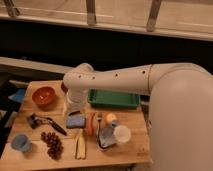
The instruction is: Place sponge in red bowl
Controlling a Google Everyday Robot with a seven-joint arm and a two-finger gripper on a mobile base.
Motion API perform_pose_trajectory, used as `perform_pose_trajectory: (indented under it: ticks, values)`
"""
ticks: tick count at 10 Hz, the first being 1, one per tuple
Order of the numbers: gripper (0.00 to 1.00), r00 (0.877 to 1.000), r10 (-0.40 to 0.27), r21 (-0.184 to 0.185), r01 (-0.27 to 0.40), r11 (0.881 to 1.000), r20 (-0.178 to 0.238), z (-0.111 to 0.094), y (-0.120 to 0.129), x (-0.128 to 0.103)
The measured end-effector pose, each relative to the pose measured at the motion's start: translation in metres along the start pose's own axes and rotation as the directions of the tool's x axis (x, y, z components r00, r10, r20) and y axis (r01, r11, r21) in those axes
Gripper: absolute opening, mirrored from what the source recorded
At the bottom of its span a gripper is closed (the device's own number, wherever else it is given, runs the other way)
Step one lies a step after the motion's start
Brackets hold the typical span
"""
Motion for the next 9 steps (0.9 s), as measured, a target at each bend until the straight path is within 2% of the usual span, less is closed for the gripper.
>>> perform_pose_trajectory:
  ticks: [2,5,7,9]
  values:
    - [0.66,1.000,-0.019,0.015,0.019,1.000,0.007,-0.003,0.003,-0.002]
    - [0.66,0.997,-0.069,0.007,0.069,0.998,0.017,0.007,0.023,-0.033]
    - [0.66,0.998,-0.061,0.009,0.061,0.998,0.017,0.012,0.012,-0.050]
    - [0.66,1.000,-0.026,-0.001,0.026,1.000,0.007,0.021,-0.003,-0.050]
